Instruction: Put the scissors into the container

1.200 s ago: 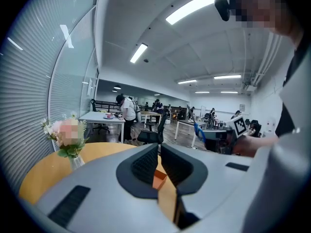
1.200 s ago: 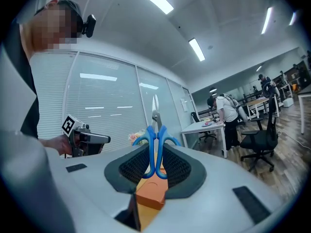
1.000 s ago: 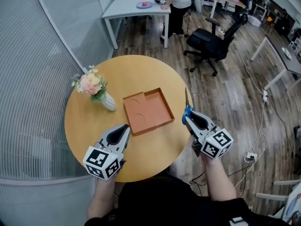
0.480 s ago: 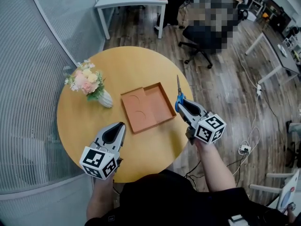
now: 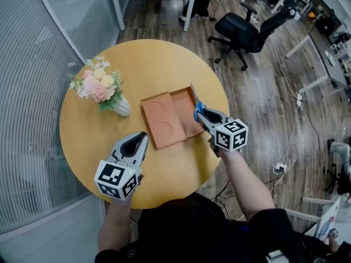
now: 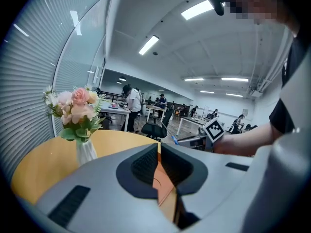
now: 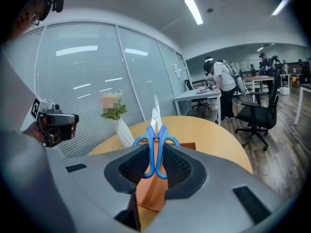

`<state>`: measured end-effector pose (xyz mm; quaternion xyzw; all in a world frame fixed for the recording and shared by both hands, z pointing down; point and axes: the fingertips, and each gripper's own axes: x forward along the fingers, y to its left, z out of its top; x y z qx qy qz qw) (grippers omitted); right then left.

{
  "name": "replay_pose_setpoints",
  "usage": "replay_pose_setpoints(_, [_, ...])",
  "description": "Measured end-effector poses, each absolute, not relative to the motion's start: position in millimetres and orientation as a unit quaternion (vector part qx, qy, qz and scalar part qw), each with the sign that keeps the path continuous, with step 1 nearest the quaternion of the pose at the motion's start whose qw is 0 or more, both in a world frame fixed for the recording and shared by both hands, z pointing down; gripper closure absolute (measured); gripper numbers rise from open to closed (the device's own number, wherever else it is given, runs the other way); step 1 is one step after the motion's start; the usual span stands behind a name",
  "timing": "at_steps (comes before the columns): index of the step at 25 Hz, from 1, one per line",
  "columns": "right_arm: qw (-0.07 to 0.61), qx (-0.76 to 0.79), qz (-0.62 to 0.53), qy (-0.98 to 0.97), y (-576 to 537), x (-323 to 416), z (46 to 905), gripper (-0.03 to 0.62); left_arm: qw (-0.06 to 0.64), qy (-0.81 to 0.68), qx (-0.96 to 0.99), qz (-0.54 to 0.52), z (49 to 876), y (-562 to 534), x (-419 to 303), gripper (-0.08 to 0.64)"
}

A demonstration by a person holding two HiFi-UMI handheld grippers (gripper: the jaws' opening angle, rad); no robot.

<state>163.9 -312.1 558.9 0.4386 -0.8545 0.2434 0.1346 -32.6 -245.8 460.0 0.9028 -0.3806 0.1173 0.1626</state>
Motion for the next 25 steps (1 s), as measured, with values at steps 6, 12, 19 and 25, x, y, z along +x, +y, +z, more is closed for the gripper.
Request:
replay_pose_setpoints(6, [0.229, 0.426, 0.267, -0.833, -321, 153, 625, 0.494, 0.174, -0.383, 0.900, 0.110, 468, -249, -38, 0.531])
replay_pose_setpoints(12, [0.270, 0.424, 0.297, -0.812, -318, 148, 665, 0.494, 0.187, -0.388, 0.896, 0.106, 475, -239, -45, 0.531])
replay_pose_setpoints(19, [0.310, 0.429, 0.315, -0.788, -316, 150, 683, 0.492, 0.195, -0.399, 0.890, 0.101, 474, -219, -54, 0.531])
replay_pose_setpoints(25, [0.351, 0.419, 0.330, -0.769, -314, 152, 703, 0.492, 0.203, -0.415, 0.882, 0.094, 475, -211, -71, 0.531])
